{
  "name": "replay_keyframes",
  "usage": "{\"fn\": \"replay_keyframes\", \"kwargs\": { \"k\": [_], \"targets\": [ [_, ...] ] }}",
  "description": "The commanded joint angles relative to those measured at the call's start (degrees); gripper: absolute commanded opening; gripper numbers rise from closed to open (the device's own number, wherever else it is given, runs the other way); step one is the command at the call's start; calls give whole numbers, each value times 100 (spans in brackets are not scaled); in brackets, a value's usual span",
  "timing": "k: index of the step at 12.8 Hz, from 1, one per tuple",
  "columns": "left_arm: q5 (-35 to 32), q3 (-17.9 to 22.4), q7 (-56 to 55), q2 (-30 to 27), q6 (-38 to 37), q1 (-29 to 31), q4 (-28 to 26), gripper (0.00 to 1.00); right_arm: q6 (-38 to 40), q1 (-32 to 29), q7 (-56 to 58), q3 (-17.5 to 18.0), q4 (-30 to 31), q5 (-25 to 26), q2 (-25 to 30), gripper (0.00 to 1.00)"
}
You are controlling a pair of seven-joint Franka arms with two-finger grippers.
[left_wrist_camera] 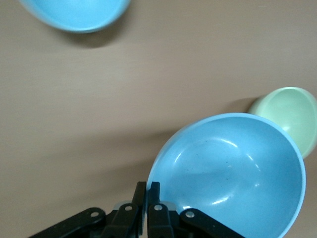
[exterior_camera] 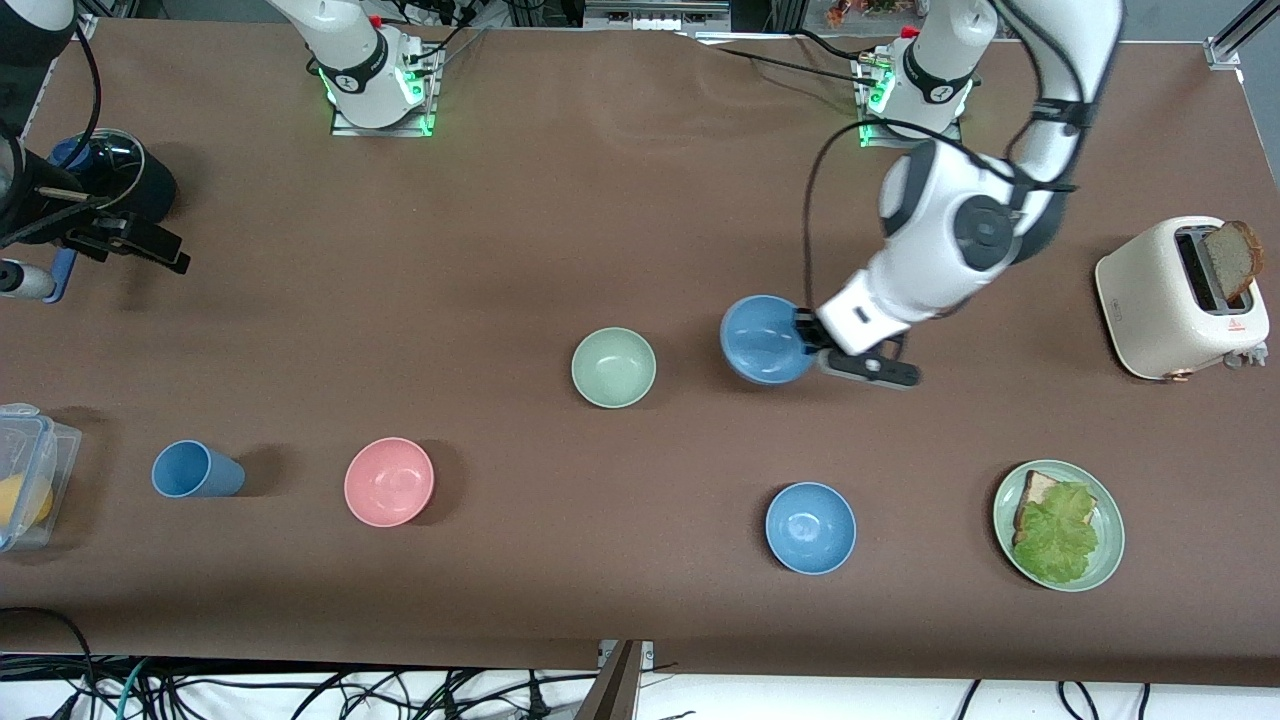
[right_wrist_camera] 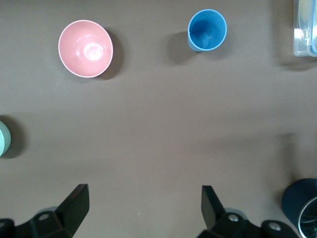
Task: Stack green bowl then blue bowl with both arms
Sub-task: 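Carry the blue bowl onto the green bowl with the left gripper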
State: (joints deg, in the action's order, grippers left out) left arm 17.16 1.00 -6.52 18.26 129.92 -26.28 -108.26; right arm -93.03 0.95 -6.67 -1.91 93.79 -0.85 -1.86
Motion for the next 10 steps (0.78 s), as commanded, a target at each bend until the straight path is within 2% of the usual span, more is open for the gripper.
{"fn": "replay_keyframes", "kwargs": {
  "k": [1, 3, 7, 10],
  "targets": [
    [59, 93, -261, 616, -133, -384, 813, 0, -40, 10, 131, 41, 61, 59, 106, 100],
    [68, 93, -620, 924, -133, -701, 1052, 0, -57, 19, 131, 50, 52, 59, 98, 100],
    [59, 137, -1631, 1697, -125, -1220, 1860, 0, -145, 37, 122, 129, 52, 33, 106, 100],
    [59, 207, -1984, 2014, -125, -1493, 2133, 0, -198, 28, 122, 120, 70, 15, 115, 100]
  ]
}}
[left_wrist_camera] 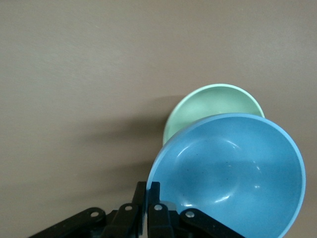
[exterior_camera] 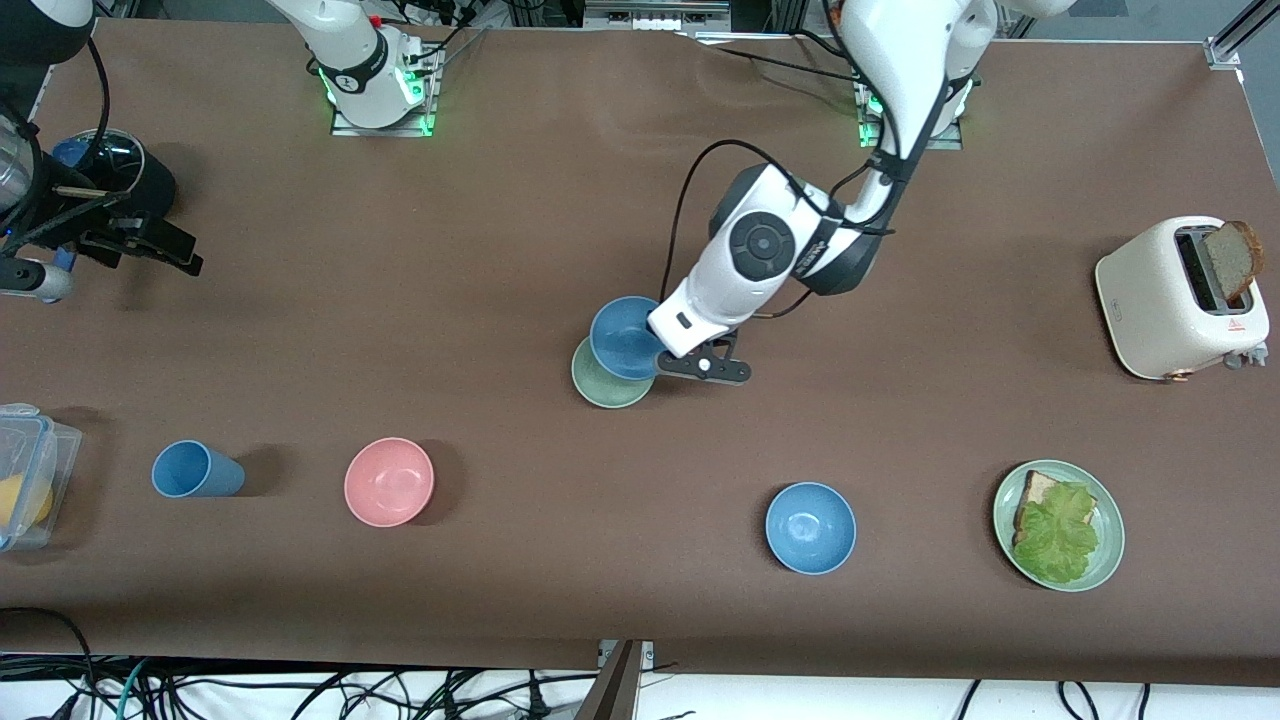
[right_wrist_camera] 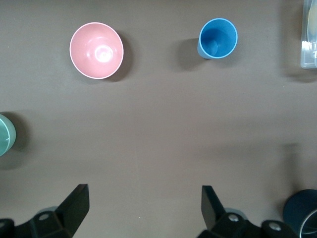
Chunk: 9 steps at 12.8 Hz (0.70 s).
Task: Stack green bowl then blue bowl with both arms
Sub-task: 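Carry the blue bowl onto the green bowl with the left gripper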
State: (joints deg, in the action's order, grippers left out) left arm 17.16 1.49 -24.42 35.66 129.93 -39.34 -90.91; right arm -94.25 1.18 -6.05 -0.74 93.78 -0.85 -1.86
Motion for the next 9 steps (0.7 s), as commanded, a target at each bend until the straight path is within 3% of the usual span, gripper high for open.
{"fn": "replay_keyframes", "kwargs": {
  "k": [1, 5, 6, 7, 8, 9],
  "targets": [
    [59, 167, -282, 379, -117, -205, 460, 0, -85, 5, 60, -5, 71, 15, 115, 100],
    [-328, 194, -625, 529, -99, -311, 645, 0, -24, 171, 60, -49, 62, 6, 115, 100],
    [-319, 194, -643, 521, -91, -311, 662, 26, -6, 172, 60, -58, 62, 6, 115, 100],
    [-310, 194, -687, 520, -91, -311, 662, 76, -6, 172, 60, -49, 62, 6, 115, 100],
    [-293, 203, -730, 512, -91, -302, 767, 100, -6, 172, 60, -49, 62, 6, 115, 100],
    [-188, 203, -774, 503, -134, -267, 898, 100, -6, 180, 68, -31, 62, 6, 98, 100]
  ]
}}
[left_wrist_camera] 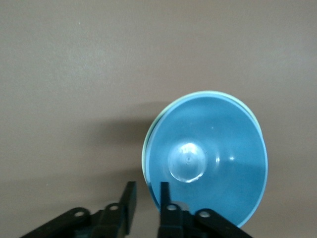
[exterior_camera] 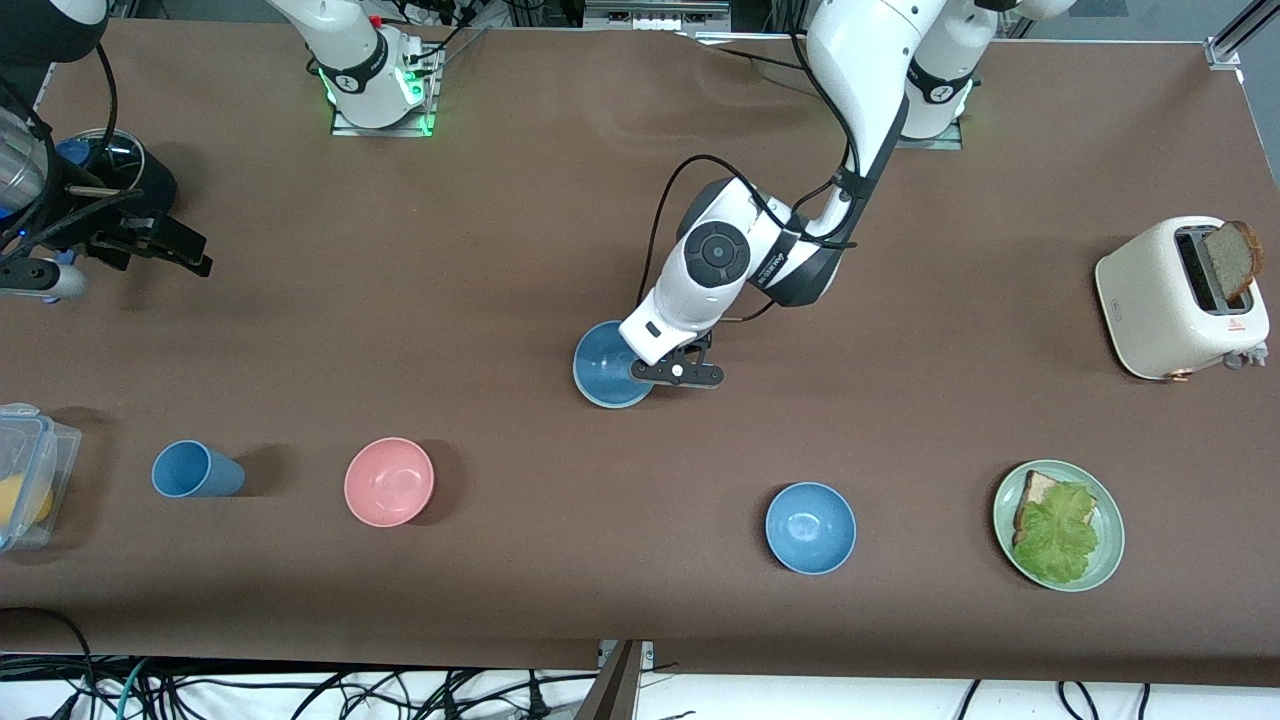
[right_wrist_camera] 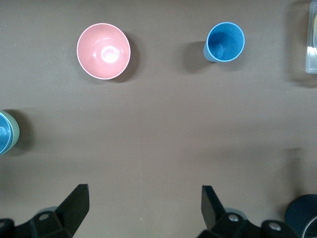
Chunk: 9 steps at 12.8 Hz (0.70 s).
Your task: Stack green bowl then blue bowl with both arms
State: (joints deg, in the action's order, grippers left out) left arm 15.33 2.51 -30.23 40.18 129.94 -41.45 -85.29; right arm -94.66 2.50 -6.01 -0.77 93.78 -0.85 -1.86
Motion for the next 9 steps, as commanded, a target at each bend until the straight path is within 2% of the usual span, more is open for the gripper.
{"fn": "replay_keyframes", "kwargs": {
  "k": [1, 2, 6, 8, 9],
  "targets": [
    [188, 101, -211, 8, -144, -22, 346, 100, 35, 48, 73, -20, 62, 15, 89, 100],
    [320, 118, -202, -106, -188, 74, 355, 100, 44, 48, 82, -20, 62, 15, 80, 100],
    [252, 478, -132, -887, -1205, 461, 443, 100, 35, 57, 65, -11, 62, 15, 80, 100],
    [251, 671, 121, -1257, -2055, 812, 591, 100, 35, 57, 56, -11, 62, 6, 71, 100],
    [251, 725, 584, -1397, -2565, 1075, 714, 100, 44, 57, 56, -11, 62, 6, 63, 100]
  ]
}}
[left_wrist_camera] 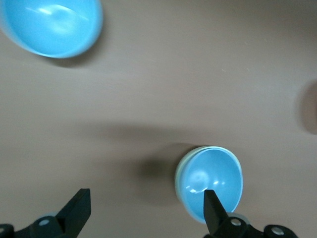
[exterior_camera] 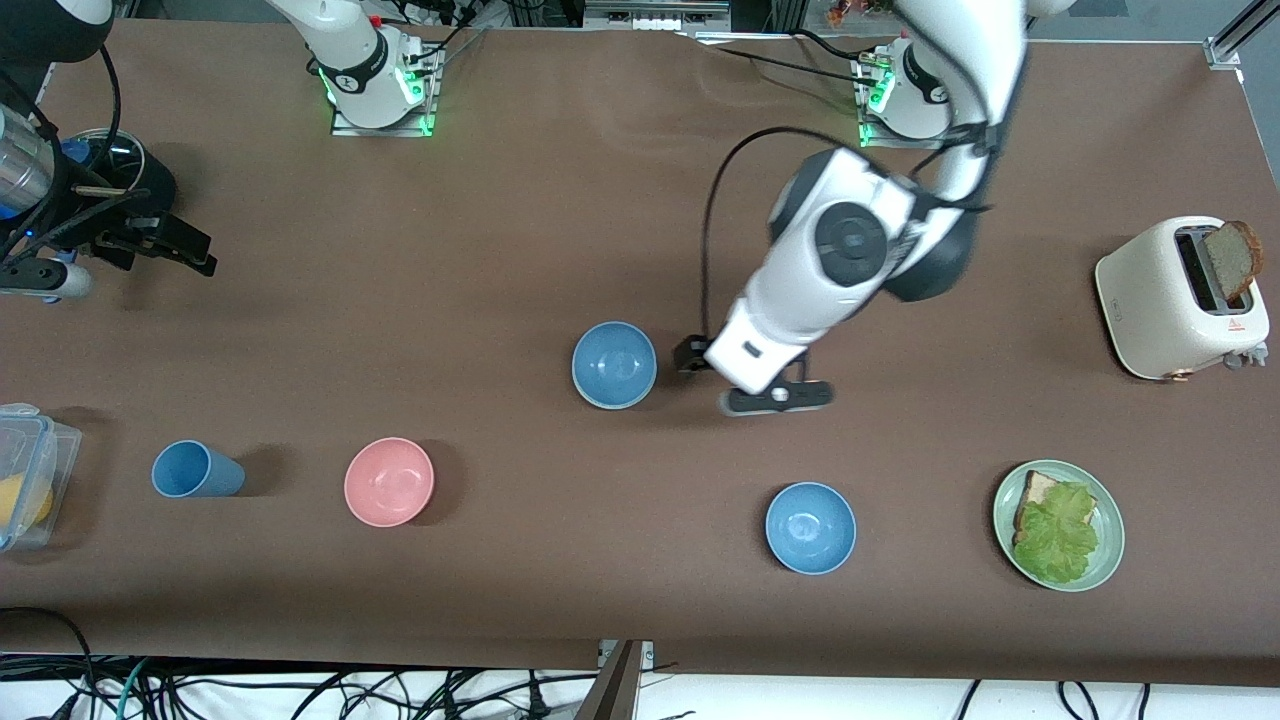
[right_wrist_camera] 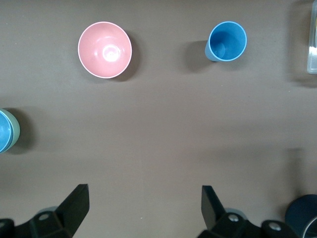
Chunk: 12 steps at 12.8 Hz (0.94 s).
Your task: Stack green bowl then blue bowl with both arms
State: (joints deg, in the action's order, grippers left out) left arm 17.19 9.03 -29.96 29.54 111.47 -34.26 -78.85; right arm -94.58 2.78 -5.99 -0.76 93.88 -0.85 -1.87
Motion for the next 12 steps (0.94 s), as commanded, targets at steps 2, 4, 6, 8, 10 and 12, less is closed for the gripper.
{"fn": "replay_keyframes", "kwargs": {
  "k": [2, 4, 6, 8, 10, 12],
  "targets": [
    [56, 64, 1341, -685, -1441, 1023, 151, 100, 28, 56, 37, -3, 61, 6, 46, 100],
    [13, 55, 1930, -1054, -1978, 1709, 133, 100, 37, 56, 54, 6, 61, 6, 46, 100],
    [-556, 12, 2388, -1362, -2462, 2115, 98, 100, 89, 65, 46, 6, 61, 6, 46, 100],
    [-935, -6, 2443, -1600, -2709, 2230, 54, 100, 98, 65, 46, 6, 61, -2, 46, 100],
    [-963, -155, 2556, -1784, -2798, 2537, -138, 100, 107, 65, 10, 6, 61, -2, 55, 100],
    [-1321, -479, 2846, -1925, -2789, 2819, -245, 100, 168, 74, 54, 23, 61, 6, 64, 100]
  ]
}}
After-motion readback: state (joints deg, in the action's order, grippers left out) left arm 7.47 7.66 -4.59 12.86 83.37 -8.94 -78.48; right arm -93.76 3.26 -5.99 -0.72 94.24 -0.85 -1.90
